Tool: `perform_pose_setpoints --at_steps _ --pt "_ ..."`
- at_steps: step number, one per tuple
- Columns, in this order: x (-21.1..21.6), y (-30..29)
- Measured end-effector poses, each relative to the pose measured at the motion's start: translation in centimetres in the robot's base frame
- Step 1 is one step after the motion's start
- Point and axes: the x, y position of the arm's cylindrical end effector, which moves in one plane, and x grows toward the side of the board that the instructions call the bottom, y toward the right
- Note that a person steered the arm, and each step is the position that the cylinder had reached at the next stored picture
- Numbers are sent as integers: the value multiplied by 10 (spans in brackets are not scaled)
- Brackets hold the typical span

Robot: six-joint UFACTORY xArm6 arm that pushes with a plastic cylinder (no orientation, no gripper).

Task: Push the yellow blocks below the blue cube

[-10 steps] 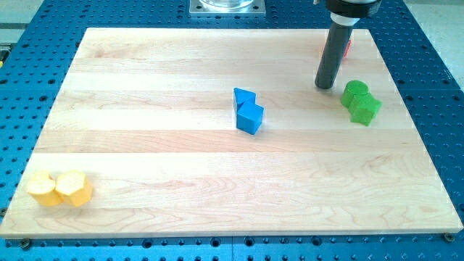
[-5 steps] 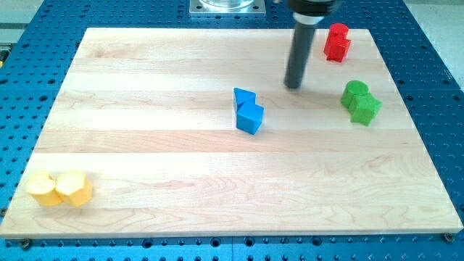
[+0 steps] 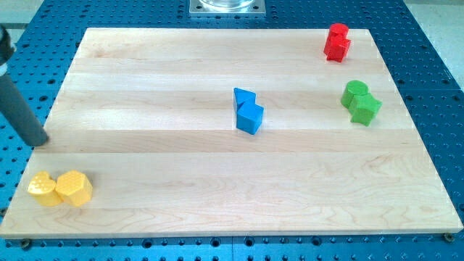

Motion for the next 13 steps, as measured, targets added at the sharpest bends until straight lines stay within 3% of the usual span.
perform_pose_setpoints --at_steps 2,6,9,11,13 --pt "113 0" --pt "96 39" --pt "96 120" --pt "117 109" --pt "107 131"
